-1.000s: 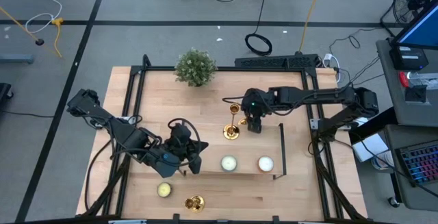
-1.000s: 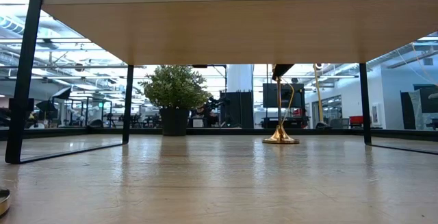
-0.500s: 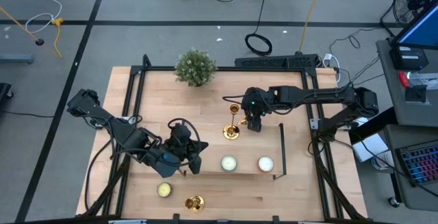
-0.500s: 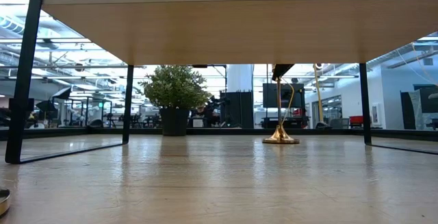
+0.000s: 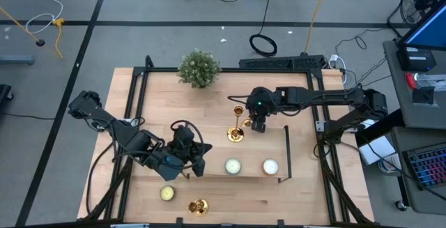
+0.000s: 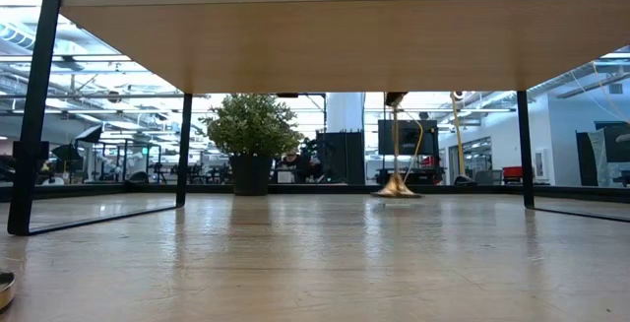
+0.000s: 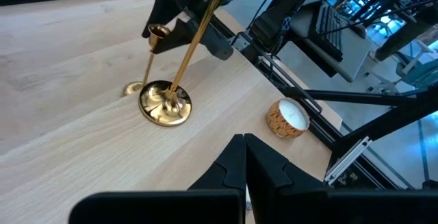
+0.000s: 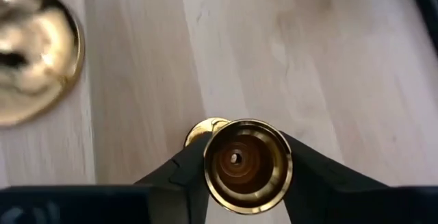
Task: Pick & Place candle stick holders
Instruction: Put the top candle holder on the shelf aligned with the other candle holder
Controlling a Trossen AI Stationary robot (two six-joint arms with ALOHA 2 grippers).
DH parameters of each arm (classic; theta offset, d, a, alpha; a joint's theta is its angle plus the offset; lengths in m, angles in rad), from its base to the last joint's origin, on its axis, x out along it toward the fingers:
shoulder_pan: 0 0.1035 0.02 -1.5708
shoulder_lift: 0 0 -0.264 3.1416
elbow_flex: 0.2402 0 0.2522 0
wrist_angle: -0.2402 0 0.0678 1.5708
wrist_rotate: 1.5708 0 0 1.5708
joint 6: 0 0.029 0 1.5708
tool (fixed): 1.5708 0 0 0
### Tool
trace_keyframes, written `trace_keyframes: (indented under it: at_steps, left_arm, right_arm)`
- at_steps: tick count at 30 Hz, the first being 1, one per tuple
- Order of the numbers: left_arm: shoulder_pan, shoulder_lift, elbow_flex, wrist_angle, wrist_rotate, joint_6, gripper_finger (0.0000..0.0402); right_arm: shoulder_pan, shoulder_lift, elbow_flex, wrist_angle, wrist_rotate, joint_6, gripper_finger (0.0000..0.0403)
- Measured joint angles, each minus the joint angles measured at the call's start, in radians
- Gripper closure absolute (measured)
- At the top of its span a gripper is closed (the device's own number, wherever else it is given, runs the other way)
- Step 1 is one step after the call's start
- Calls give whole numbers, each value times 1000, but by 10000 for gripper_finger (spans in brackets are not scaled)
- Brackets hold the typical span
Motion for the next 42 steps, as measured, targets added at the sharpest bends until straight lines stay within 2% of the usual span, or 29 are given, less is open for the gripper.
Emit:
trace_keyframes:
  at_steps: [2,11,16,22,25,33,39,42]
  left_arm:
    - [0,0,0,-1,0,0,401]
    - [0,0,0,-1,-15,0,401]
    - [0,0,0,-1,-16,1,401]
    - [0,0,0,-1,-24,1,401]
    - [0,0,0,-2,-27,2,401]
    - [9,0,0,-49,-39,-4,401]
    - [24,0,0,-74,-46,-7,401]
    - [32,-8,-1,-74,-85,-17,401]
  right_arm:
    - [0,-17,0,7,18,-1,275]
    - [-12,-92,0,1,132,-20,260]
    - [-17,-132,0,7,208,-54,275]
    - [-36,-187,29,16,292,-58,267]
    - [-56,-206,74,15,312,-56,260]
    - [-86,-227,274,16,310,-65,275]
    - [-86,-228,437,17,308,-51,258]
    - [-80,-228,502,17,305,-43,266]
